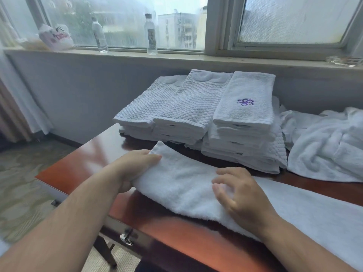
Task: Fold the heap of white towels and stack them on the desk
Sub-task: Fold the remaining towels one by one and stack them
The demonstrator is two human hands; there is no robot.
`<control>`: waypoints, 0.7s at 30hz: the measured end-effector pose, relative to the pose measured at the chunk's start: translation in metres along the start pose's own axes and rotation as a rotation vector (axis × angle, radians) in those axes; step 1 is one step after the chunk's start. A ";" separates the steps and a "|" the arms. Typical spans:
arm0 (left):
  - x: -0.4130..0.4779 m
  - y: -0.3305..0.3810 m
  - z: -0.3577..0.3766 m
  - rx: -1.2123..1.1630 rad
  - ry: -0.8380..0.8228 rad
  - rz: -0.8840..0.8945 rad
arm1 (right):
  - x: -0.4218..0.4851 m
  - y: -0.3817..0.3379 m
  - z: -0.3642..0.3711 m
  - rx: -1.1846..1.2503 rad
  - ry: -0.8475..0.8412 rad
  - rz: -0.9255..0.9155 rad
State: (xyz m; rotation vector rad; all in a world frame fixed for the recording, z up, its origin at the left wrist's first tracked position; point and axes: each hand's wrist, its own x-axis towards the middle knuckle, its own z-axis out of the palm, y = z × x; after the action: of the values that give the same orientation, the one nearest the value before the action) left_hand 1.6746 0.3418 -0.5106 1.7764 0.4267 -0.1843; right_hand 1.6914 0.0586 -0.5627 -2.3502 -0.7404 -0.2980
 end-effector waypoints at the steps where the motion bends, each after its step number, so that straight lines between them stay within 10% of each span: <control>1: -0.003 0.002 0.000 -0.035 -0.039 0.020 | -0.002 -0.004 -0.004 0.062 0.097 -0.023; 10: -0.029 0.082 0.091 -0.041 -0.268 0.229 | 0.004 -0.010 -0.073 1.139 -0.071 0.685; 21: -0.056 0.146 0.320 0.211 -0.545 0.463 | -0.106 0.073 -0.202 1.489 0.258 0.672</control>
State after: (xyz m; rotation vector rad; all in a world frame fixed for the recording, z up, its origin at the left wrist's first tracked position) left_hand 1.7110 -0.0050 -0.4385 1.8880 -0.4066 -0.3796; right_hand 1.6428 -0.1633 -0.4875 -0.9664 0.0806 0.2168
